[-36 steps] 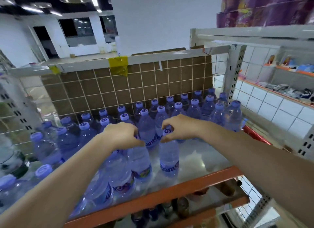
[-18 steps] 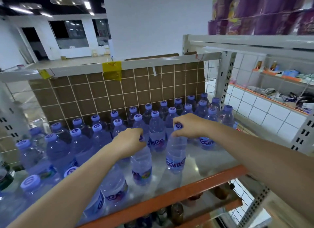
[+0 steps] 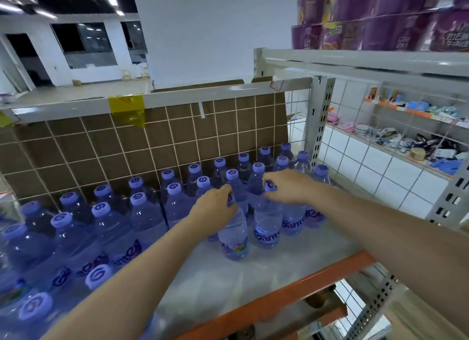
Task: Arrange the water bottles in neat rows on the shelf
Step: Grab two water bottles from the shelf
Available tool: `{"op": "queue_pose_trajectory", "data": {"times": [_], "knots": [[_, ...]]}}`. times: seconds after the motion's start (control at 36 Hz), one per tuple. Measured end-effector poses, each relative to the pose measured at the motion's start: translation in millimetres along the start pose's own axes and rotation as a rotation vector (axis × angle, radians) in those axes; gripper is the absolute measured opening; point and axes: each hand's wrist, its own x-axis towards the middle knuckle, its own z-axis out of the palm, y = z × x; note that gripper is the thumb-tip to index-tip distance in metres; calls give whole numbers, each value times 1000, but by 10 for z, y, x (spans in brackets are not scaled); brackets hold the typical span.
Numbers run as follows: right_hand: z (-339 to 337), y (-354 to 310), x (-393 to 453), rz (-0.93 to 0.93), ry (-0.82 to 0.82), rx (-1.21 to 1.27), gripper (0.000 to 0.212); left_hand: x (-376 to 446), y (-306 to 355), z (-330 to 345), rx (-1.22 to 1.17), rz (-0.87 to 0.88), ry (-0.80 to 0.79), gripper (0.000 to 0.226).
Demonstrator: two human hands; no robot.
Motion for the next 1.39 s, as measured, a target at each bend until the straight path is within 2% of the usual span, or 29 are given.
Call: {"op": "queue_pose_trajectory", "data": {"times": [0.25,0.33,0.5,0.61,0.69,0.78,0.89,0.97,1.06,1.11,1.28,1.39], "knots": [[37,61,162,18,-12,53,17,238,176,86,71,29,18,31],[24,41,204,17,-18,56,10,276,182,79,75,19,14,31],[-56,79,262,-5,-140,91,8,316,216,100,107,-9,10,27],[-40,74,295,-22,-155,122,19,325,221,113,134,-16,9,28],[-60,53,301,-23,-192,115,9,327,242,112,137,-27,1,29],[-83,41,289,-38,-197,101,9,311,245,108,124,-38,-1,30],[-141,19,261,-74,-146,-164,20,225,189,40,0,-64,-29,45],[-192,-55,268,-95,-3,-332,33,103,84,-102,-43,-88,29,59],[-223,-259,292,-188,197,-265,35,-27,-85,-335,-42,-147,76,41],[-213,-459,300,-280,236,-171,28,-146,-222,-521,-15,-189,69,33],[28,-1140,229,-488,-54,152,20,-574,-740,-923,118,-254,-35,45],[200,-1571,178,-570,-121,230,14,-859,-1107,-1021,165,-295,-59,45]]}}
